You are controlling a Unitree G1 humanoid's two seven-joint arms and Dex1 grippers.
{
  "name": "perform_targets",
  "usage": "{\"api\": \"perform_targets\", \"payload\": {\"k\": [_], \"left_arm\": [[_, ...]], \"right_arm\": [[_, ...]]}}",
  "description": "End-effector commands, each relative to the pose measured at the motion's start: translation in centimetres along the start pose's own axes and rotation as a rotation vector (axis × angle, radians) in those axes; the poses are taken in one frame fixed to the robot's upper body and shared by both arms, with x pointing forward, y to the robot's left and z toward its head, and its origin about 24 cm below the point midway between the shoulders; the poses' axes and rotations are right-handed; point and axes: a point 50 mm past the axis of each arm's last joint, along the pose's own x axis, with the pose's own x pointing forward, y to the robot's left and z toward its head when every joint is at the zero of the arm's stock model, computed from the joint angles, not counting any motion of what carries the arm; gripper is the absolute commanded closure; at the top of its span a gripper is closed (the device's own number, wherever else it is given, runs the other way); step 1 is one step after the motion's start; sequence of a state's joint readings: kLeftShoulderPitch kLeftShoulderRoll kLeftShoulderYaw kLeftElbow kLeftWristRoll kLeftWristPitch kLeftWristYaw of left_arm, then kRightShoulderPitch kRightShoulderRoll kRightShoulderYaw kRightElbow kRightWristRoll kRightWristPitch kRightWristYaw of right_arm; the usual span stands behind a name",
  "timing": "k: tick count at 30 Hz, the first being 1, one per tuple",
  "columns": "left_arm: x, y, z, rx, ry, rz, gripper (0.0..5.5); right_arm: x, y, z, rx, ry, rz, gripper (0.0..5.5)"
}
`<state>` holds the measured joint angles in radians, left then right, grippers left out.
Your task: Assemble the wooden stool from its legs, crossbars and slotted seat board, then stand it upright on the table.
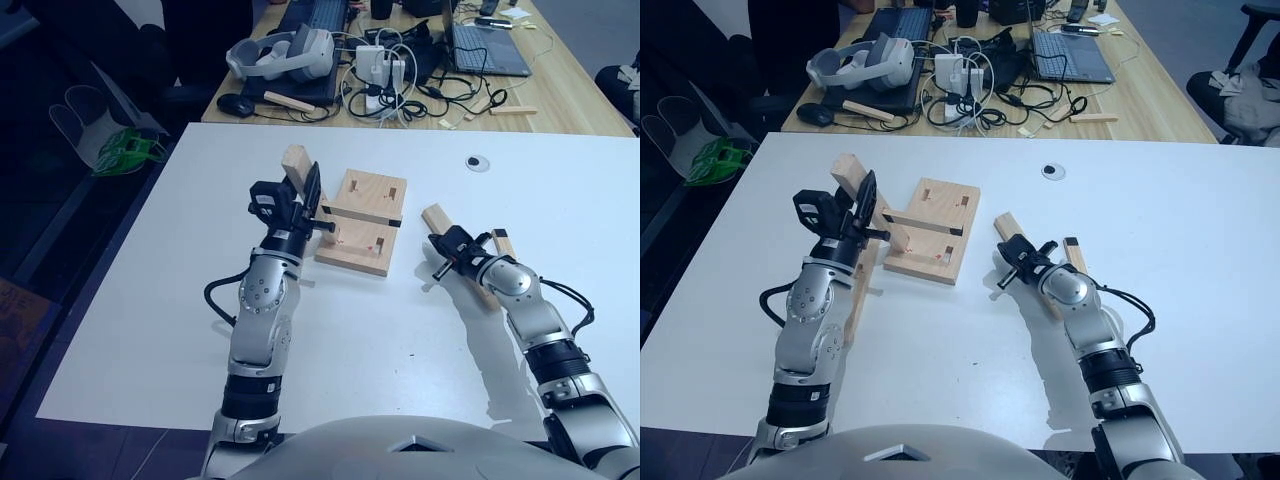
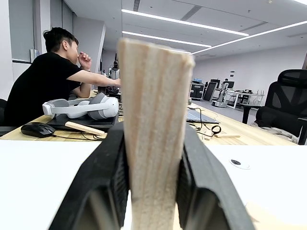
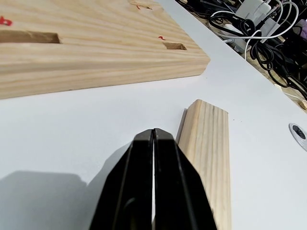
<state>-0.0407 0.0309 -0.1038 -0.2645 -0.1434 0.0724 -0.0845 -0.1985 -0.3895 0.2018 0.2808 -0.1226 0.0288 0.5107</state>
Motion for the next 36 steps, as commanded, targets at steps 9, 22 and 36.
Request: {"api": "perform_targets", "payload": {"k": [9,22,36], "left_arm": [[0.8,-0.9,5.5,0.214,-0.307,0.027,2.86],[-5.0,13.9,3.4,0.549,0.196,0.244,1.88],[-11.8,15.3,-6.4,0.288,0.955,0.128,0.27]], "right_arm": [[0.1,-0.2,-0.8,0.075,0.023,-0.005,5.5],[-1.6,0.2,-1.5,0.155,0.038,-0.075,5.5],[-3.2,-2.5,3.0,0.375,-0.273,-0.435,5.5]]}}
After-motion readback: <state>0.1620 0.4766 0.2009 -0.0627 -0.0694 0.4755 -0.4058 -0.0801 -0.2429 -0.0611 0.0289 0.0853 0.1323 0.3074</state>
